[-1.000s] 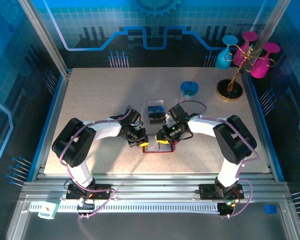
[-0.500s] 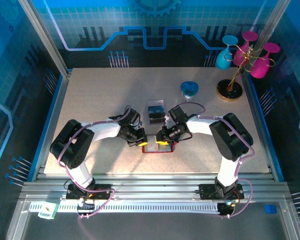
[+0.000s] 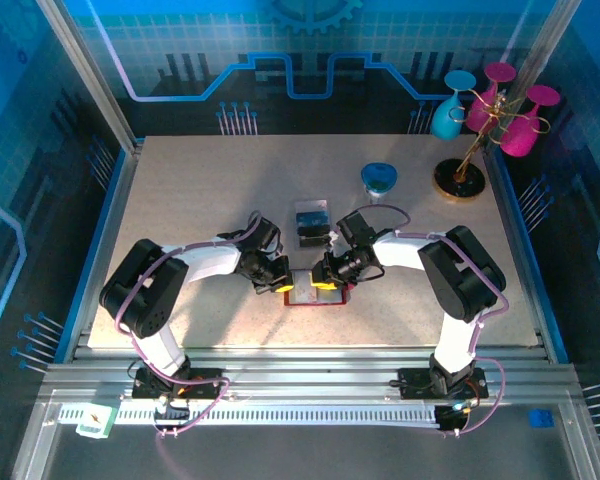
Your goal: Take the credit cards out of the card holder
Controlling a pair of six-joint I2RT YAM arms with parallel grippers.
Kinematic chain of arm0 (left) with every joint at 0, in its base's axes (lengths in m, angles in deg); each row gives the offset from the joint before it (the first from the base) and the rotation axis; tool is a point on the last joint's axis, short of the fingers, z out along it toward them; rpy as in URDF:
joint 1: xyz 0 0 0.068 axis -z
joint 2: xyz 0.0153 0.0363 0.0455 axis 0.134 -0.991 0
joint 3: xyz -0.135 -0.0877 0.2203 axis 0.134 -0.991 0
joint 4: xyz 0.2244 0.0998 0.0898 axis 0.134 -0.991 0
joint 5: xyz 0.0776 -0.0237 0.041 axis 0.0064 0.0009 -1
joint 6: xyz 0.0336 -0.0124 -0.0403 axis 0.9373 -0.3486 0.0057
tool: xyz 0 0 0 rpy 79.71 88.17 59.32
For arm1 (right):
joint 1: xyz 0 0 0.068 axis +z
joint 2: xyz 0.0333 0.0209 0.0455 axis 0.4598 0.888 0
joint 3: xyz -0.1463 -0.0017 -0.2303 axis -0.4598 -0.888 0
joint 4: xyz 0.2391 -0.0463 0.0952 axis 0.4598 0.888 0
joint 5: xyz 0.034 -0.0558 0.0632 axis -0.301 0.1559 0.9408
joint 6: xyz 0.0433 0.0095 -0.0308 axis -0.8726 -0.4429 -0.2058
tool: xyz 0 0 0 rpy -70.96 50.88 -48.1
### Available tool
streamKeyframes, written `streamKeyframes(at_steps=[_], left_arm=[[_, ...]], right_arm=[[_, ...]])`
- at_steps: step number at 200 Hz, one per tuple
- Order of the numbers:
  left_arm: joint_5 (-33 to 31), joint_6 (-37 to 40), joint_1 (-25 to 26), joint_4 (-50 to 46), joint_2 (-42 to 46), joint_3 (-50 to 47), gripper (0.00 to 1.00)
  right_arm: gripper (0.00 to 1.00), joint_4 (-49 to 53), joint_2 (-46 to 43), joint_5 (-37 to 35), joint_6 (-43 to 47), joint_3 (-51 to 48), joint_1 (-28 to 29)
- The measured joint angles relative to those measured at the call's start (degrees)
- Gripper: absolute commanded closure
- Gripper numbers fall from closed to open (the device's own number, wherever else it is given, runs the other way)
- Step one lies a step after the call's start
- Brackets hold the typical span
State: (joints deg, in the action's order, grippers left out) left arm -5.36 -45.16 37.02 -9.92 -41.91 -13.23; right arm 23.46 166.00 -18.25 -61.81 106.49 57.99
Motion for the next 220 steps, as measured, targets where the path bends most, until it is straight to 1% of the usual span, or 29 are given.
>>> streamKeyframes(at_steps=[100,220], left_arm=[[0.2,0.0,0.3,0.4,-0.5,0.0,0.95],[0.4,0.0,0.5,0.6,-0.7,0.0,0.95]], right_arm=[[0.77,-2.7,0.0,1.8,-0.5,-1.4,-0.6],[0.90,-3.8,0.0,2.8,-1.7,-2.1,-1.1]])
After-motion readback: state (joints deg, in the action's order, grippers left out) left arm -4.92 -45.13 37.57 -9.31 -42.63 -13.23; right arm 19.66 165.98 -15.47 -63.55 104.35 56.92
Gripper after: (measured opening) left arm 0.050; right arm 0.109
